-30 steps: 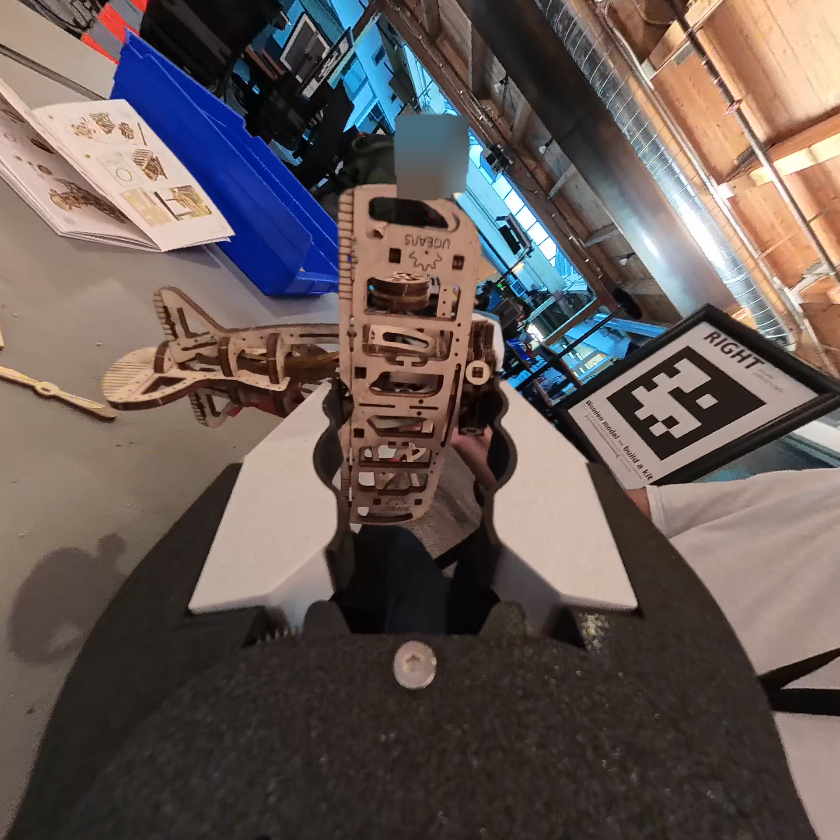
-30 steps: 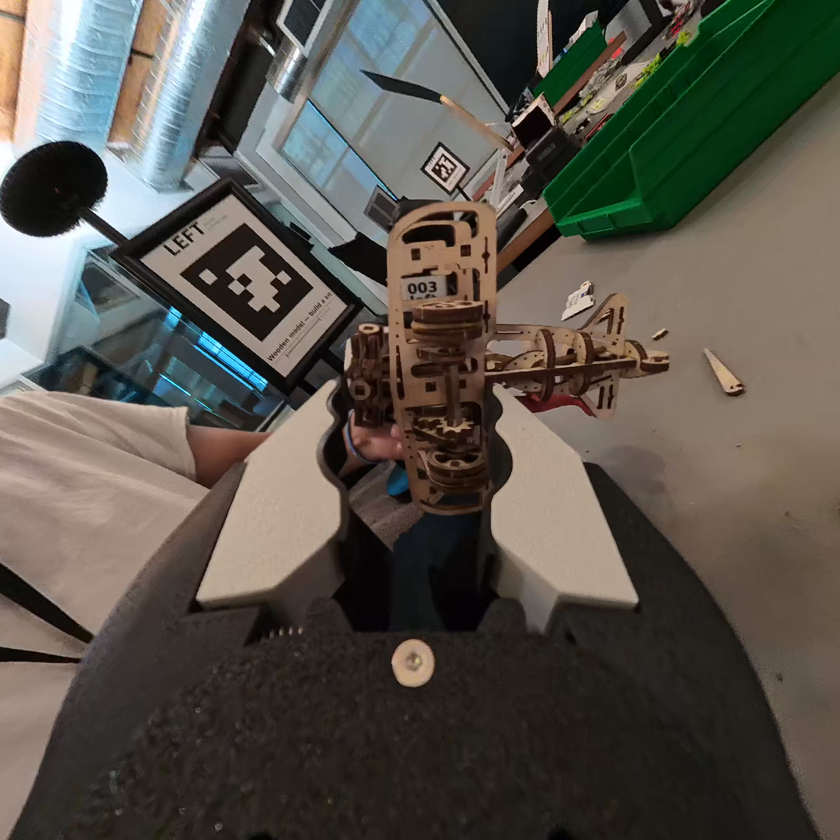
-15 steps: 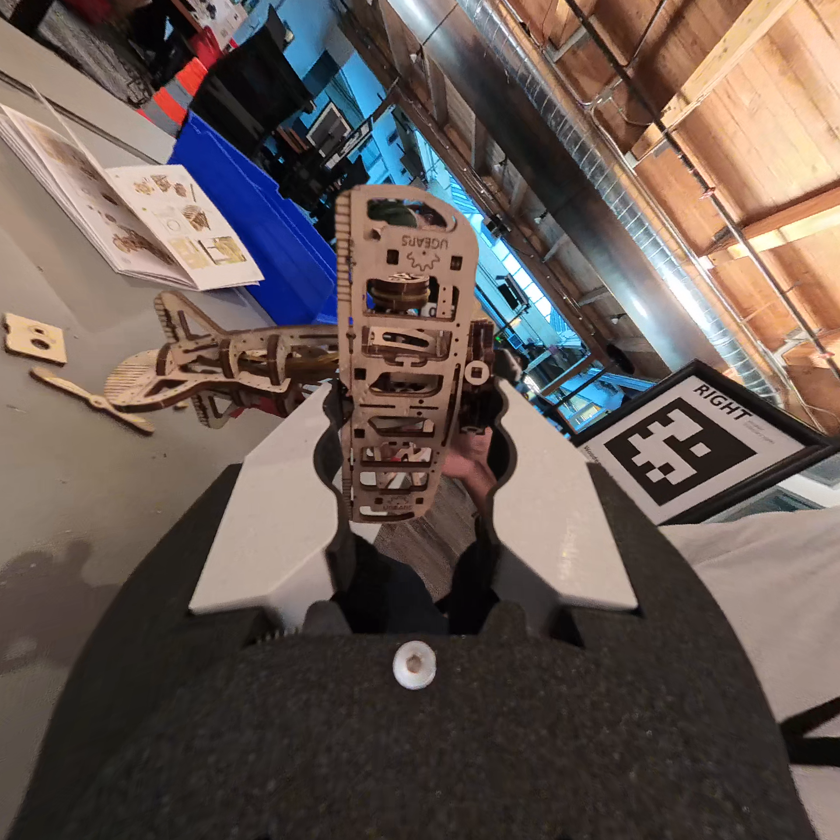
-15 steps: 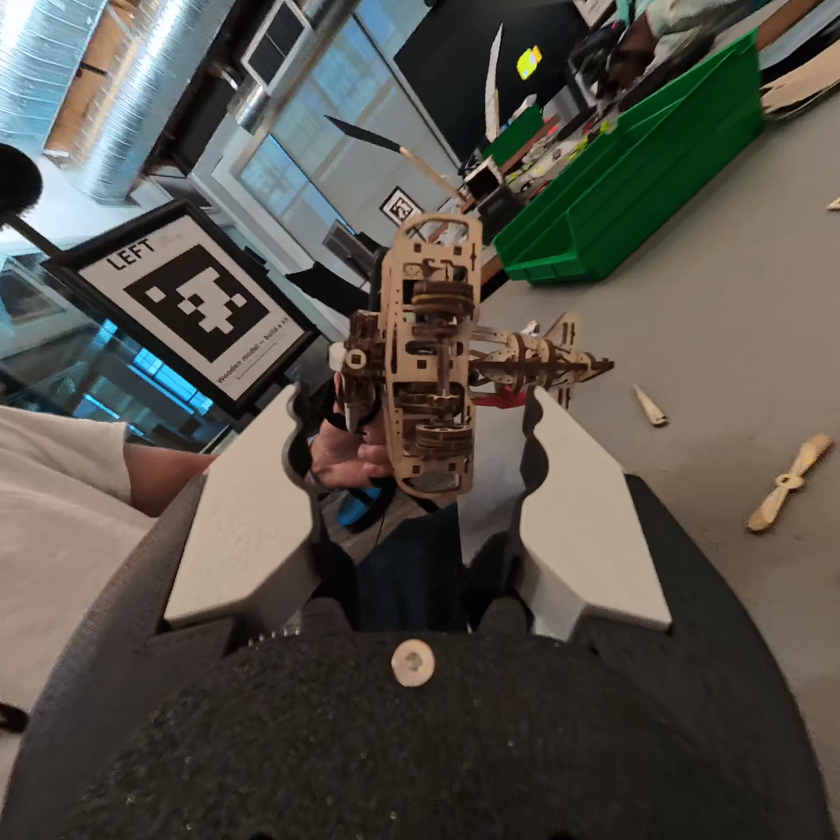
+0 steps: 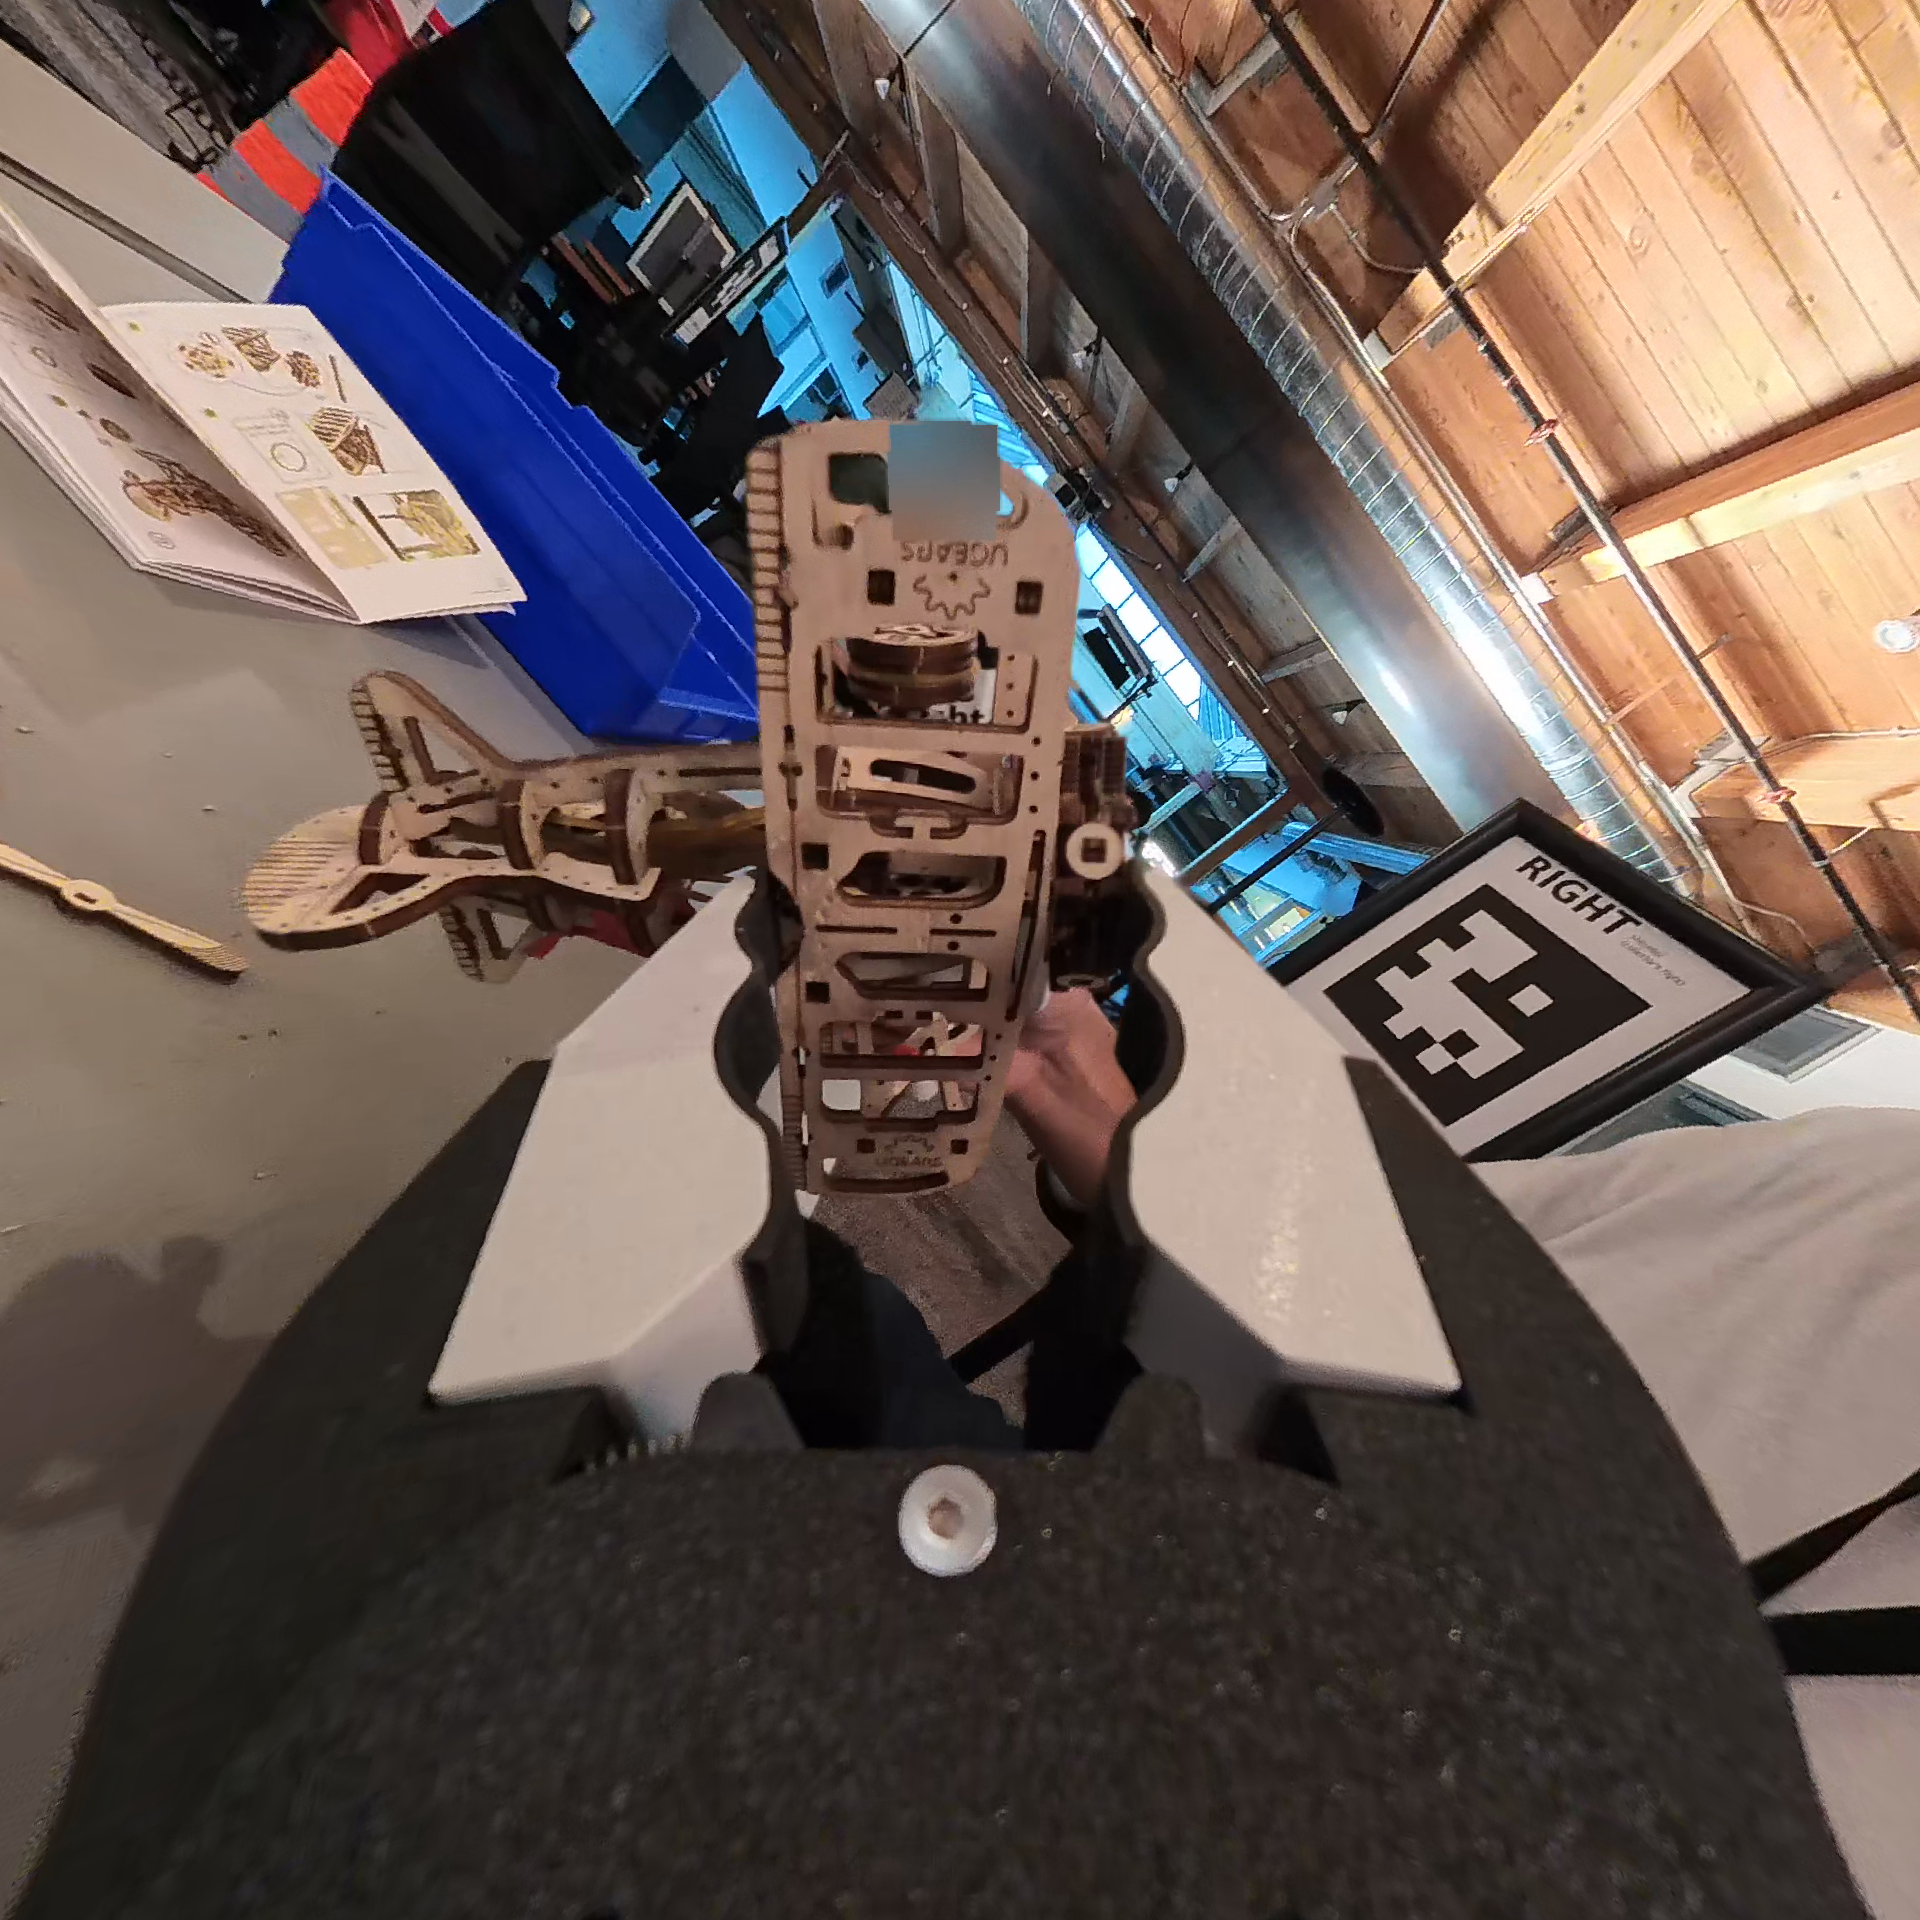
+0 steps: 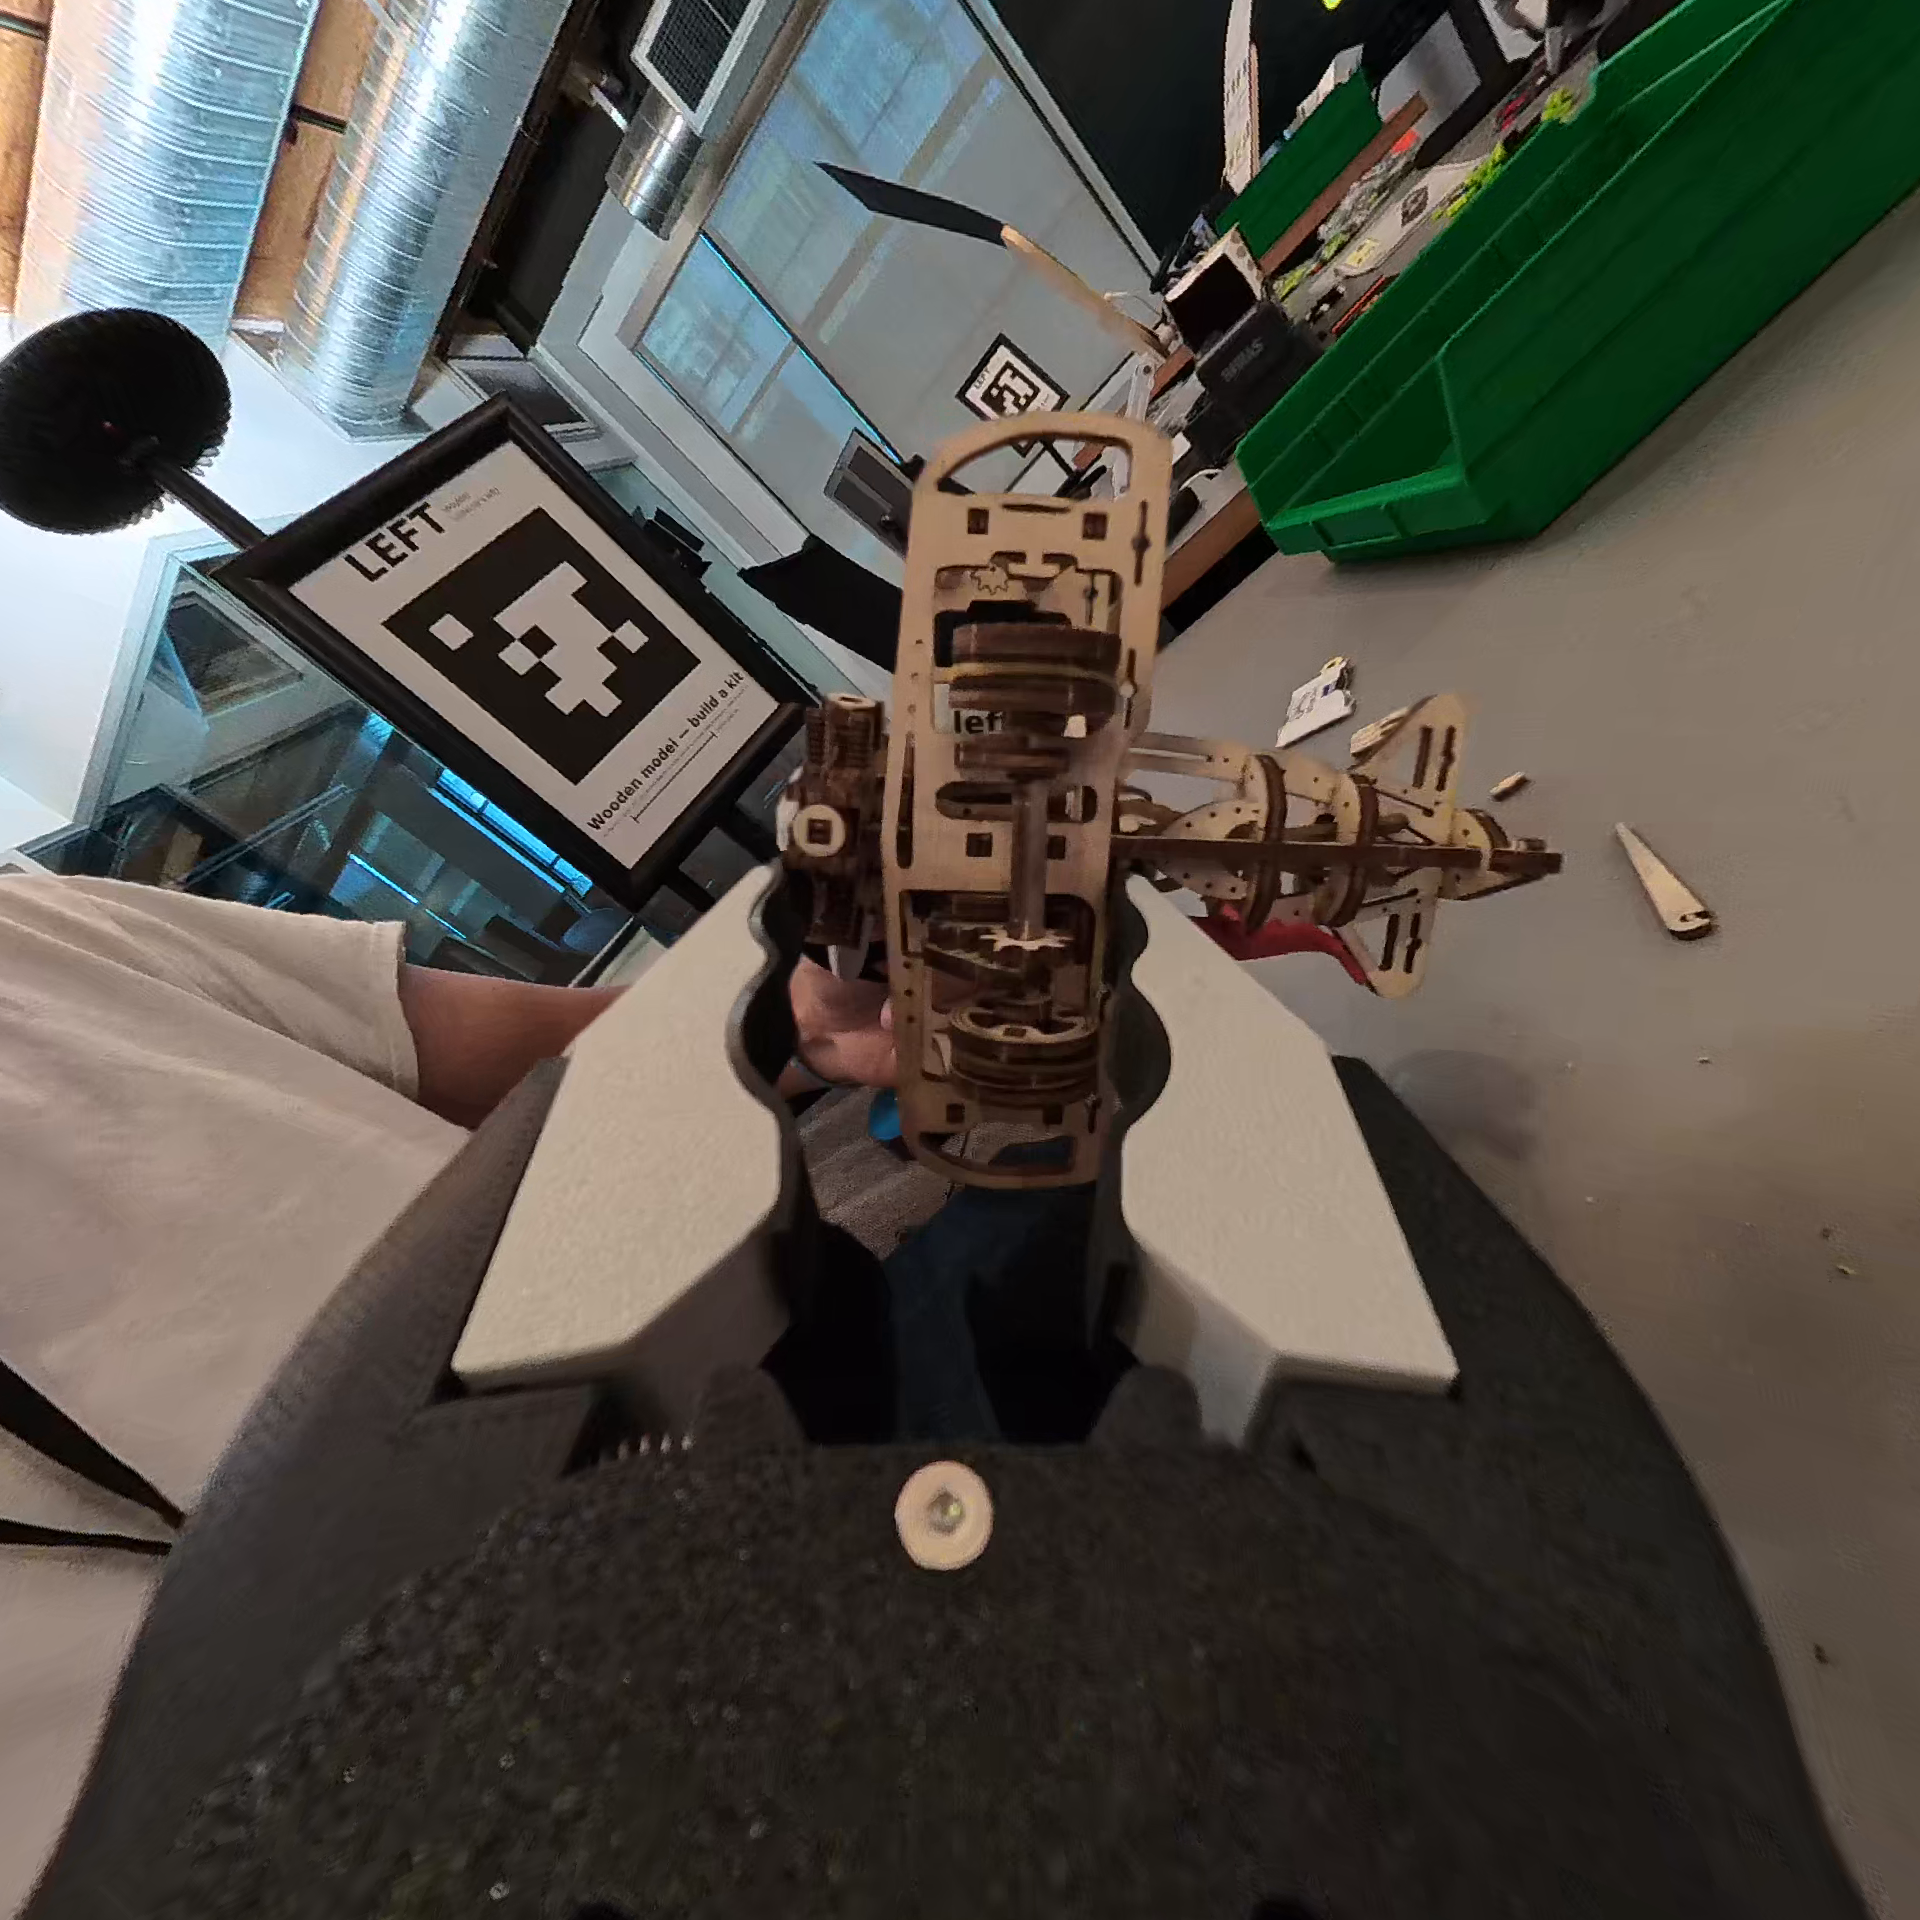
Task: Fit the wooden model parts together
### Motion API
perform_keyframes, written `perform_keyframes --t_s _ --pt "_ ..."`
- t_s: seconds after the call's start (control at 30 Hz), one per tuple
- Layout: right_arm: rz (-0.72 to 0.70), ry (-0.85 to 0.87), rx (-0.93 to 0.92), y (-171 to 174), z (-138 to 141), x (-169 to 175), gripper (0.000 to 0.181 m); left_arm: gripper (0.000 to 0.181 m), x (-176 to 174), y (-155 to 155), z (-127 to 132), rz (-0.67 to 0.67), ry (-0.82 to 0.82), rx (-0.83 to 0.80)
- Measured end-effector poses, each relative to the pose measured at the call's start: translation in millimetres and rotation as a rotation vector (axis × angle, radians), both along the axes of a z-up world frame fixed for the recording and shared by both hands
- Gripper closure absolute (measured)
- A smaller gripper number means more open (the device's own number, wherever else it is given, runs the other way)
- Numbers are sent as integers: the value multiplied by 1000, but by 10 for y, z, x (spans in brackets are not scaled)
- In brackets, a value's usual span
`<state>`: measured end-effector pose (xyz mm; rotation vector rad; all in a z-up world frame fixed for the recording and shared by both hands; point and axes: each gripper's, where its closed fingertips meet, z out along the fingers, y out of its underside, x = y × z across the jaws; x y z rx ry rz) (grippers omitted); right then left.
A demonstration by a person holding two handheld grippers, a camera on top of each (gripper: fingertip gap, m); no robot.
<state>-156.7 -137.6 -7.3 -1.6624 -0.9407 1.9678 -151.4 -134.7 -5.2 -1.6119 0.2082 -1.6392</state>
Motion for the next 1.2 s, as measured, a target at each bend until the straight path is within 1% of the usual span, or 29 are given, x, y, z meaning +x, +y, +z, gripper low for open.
perform_keyframes --t_s 0.1,0.2,0.5,0.63,0.7,0.77,0.8,0.87,0.9,0.97,1.0,1.03,1.07,1.1,1.13,1.2 --pt "9 2 6 -7 10 14 125 119 12 -8 11 -1 0 3" --pt "16 -5 -28 -1 -3 8 125 119 8 0 3 2 -4 -15" --pt "-30 -90 -58 21 -24 -20 124 120 -20 16 -22 -29 -114 -89" --pt "-26 -60 -58 13 -22 -7 123 120 -17 14 -29 -36 -113 -99" --pt "-37 -40 -4 32 -8 11 122 121 -25 16 -38 -36 -102 -102" --pt "-75 -28 131 90 33 81 119 121 -65 28 -39 -33 -98 -111" --pt "-118 -19 243 148 67 141 119 121 -86 36 -68 -31 -77 -122" --pt "-206 -4 515 252 171 262 111 120 -115 45 -146 -22 -10 -128" --pt "-221 -7 663 239 214 294 112 120 -119 45 -181 -23 20 -131" --pt "-218 -29 944 105 241 260 110 120 -114 56 -277 -13 96 -146" --pt "-218 -75 1036 42 195 214 109 120 -103 55 -319 -12 133 -147" --pt "-253 -165 1060 22 115 184 113 120 -93 57 -367 -7 173 -154" --pt "-300 -248 1110 24 49 172 121 120 -81 55 -414 -3 211 -161" --pt "-324 -339 1188 13 -35 180 137 120 -69 51 -445 0 236 -165" --pt "-313 -419 1275 -13 -132 177 143 120 -60 48 -466 3 250 -172" --pt "-232 -568 1373 -58 -336 144 112 120 -48 38 -530 6 296 -190"
